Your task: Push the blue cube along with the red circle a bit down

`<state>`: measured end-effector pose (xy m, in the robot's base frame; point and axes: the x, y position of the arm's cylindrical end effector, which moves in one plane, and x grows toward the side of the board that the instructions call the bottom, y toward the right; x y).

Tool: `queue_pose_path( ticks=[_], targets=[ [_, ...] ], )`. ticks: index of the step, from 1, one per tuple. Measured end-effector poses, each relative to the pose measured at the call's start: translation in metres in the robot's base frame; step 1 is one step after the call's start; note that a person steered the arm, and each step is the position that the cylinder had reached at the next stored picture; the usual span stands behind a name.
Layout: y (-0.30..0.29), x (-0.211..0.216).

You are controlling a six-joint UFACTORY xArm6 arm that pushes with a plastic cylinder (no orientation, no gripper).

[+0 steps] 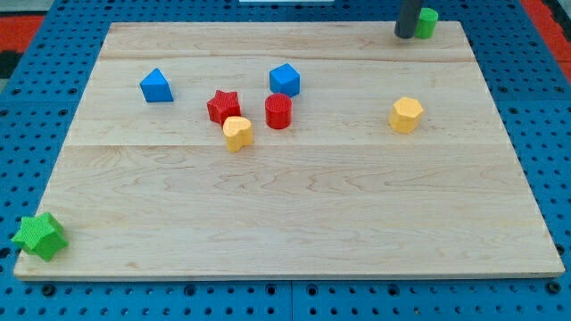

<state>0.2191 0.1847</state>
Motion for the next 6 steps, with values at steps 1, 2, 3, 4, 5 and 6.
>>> queue_pose_path(
  ticks=[1, 2, 3, 4, 5, 6],
  targets=[
    [-0.027, 0.015],
    [-0.091, 0.036],
    [-0.150, 0.062],
    [-0.191, 0.094],
    [-0.200, 0.125],
    [-0.214, 0.146]
  ],
)
